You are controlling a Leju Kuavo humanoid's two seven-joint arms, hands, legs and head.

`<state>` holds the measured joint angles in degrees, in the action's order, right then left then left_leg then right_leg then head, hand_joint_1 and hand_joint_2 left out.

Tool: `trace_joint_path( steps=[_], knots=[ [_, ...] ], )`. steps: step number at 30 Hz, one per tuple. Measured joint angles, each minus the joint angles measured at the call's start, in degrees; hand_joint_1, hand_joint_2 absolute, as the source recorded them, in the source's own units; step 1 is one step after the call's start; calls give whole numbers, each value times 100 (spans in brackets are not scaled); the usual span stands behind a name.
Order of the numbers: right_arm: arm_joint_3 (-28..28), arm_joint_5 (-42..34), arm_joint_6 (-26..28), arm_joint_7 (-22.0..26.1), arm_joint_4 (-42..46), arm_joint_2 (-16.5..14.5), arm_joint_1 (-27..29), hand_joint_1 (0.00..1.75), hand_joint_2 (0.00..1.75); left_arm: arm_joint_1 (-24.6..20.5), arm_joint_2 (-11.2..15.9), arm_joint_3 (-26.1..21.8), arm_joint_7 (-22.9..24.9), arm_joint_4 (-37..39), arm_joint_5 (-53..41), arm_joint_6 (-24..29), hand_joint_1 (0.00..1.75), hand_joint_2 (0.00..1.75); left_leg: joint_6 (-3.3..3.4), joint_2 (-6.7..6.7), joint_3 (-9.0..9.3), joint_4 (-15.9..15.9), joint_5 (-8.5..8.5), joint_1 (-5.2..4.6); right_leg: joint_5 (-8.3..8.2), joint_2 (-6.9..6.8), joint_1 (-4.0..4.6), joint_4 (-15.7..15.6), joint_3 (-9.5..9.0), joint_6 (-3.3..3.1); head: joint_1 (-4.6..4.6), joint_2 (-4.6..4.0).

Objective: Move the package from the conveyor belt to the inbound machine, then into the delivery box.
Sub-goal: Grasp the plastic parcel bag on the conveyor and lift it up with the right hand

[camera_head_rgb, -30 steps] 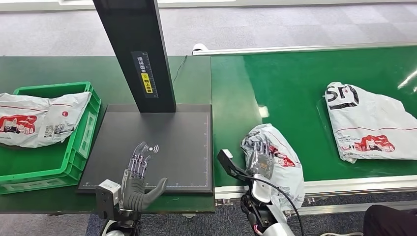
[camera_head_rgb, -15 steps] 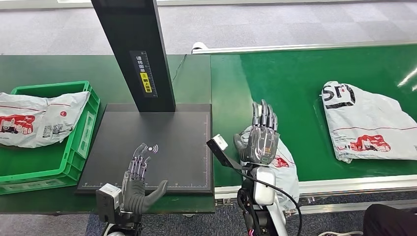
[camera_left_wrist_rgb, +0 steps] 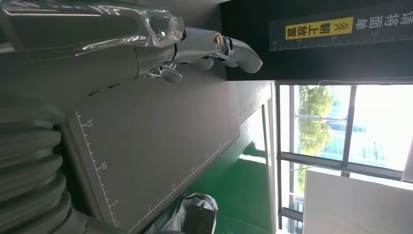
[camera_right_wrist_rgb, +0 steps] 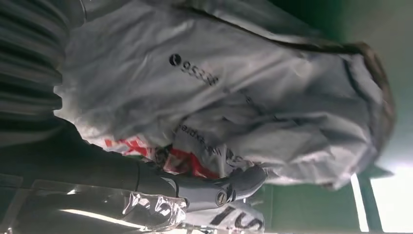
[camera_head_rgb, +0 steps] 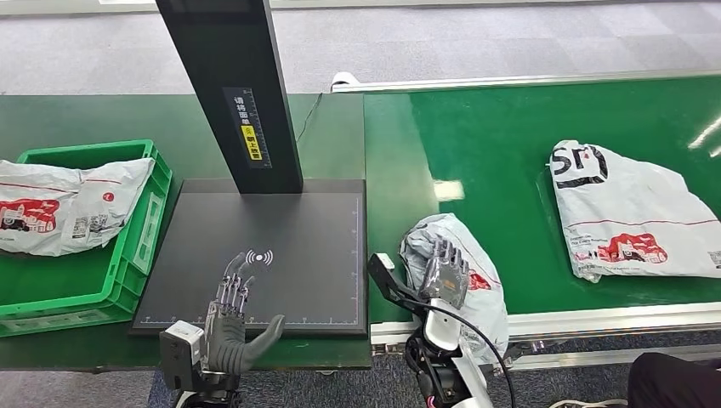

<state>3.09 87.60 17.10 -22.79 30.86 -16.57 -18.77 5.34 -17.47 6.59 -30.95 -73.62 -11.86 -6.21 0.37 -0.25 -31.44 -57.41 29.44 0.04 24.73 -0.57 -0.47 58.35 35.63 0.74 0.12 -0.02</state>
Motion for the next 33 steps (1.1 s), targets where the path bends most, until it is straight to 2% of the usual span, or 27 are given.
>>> trace_joint_path(
  steps=[9,13,23,28,33],
  knots=[
    [206,-210,-505,-107,-534,115,-219,0,175,-52,-28,3,105,-23,-16,-25,0,175,1,1,12,-1,0,-2,0,-1,-1,-3,-9,0,-1,0],
    [283,-251,-650,-152,-710,142,-350,171,175,-127,-28,6,122,-13,-16,-34,0,175,1,0,40,0,3,-2,4,-1,-1,-5,-38,3,0,0],
    [390,-153,-520,-184,-888,260,-518,175,175,-172,-26,8,124,77,45,-32,0,175,4,-6,82,-1,4,-4,7,-5,-4,-11,-84,7,-1,0],
    [491,-150,-190,78,-897,264,-523,175,175,-179,-26,11,114,107,54,-32,0,175,4,-5,79,0,4,-4,6,-4,-4,-11,-81,7,0,1],
    [535,-164,-125,193,-900,262,-524,175,175,-185,-26,14,113,122,54,-32,0,175,4,-6,79,0,4,-4,6,-5,-4,-11,-81,7,1,0]
  ],
)
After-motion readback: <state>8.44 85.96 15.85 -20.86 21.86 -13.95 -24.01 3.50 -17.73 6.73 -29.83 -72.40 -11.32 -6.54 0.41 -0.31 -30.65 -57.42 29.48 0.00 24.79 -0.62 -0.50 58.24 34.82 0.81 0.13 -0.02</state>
